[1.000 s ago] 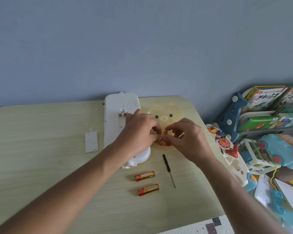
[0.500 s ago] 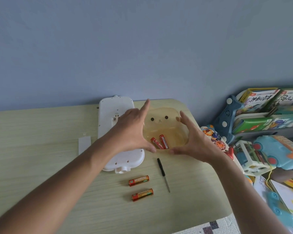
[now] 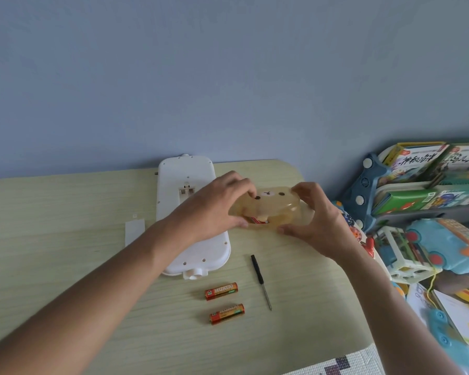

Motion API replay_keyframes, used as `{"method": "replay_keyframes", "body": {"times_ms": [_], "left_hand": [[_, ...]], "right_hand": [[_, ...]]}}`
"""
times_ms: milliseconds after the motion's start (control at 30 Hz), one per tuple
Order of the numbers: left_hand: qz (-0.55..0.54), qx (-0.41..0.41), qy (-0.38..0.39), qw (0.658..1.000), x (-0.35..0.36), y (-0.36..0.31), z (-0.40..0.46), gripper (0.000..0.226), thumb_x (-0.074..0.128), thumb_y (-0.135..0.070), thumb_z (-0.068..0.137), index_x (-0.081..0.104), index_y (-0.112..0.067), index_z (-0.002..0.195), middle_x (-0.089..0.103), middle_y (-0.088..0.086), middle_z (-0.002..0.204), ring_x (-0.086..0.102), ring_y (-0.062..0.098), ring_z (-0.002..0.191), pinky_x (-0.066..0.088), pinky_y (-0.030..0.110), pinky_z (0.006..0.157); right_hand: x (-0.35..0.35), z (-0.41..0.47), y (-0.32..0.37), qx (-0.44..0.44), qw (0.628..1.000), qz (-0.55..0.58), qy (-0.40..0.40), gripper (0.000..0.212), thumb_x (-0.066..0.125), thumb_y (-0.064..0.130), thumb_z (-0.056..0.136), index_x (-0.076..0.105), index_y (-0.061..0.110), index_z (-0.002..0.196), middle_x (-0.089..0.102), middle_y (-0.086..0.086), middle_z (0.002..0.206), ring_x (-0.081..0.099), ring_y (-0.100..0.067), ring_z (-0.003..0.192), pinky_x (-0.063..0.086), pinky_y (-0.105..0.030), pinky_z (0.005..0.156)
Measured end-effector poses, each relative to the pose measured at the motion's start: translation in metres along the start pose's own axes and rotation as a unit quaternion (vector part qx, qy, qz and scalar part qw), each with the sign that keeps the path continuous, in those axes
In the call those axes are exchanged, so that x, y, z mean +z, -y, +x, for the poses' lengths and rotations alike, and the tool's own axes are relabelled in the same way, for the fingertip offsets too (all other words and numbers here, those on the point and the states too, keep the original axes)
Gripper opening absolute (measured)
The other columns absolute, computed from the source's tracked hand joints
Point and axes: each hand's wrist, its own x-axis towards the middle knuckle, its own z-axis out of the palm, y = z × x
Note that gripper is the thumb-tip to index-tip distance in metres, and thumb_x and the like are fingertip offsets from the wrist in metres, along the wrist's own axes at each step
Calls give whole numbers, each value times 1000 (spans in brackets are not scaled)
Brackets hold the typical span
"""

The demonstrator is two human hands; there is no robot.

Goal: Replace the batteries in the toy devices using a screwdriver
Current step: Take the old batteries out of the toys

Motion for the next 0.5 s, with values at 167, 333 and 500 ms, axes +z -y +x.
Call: {"method": "replay_keyframes", "body": {"times_ms": [167, 333, 500], "left_hand": [[-39, -14, 7, 999, -1, 0, 3, 41, 79, -51, 75, 65, -34, 109, 54, -16, 116, 55, 7, 103, 48, 29, 93], [-65, -25, -23, 997, -2, -2, 6, 22, 77, -39, 83, 73, -27, 101, 62, -10, 106, 57, 7, 96, 50, 32, 92], [-89, -37, -33, 995, 3, -3, 4, 21, 80, -33, 80, 74, -25, 99, 63, -8, 107, 58, 10, 98, 50, 35, 92]], "right_hand": [[-5, -3, 8, 24, 999, 34, 28, 62, 76, 52, 80, 51, 28, 130, 58, 9, 138, 53, -12, 127, 44, -34, 103], [0, -1, 15, 44, 999, 20, -11, 39, 65, 46, 92, 56, 25, 124, 61, 10, 134, 55, -11, 126, 45, -33, 98], [2, 0, 13, 62, 998, 26, -10, 41, 71, 44, 89, 56, 27, 123, 62, 9, 134, 56, -13, 125, 40, -28, 90]]}}
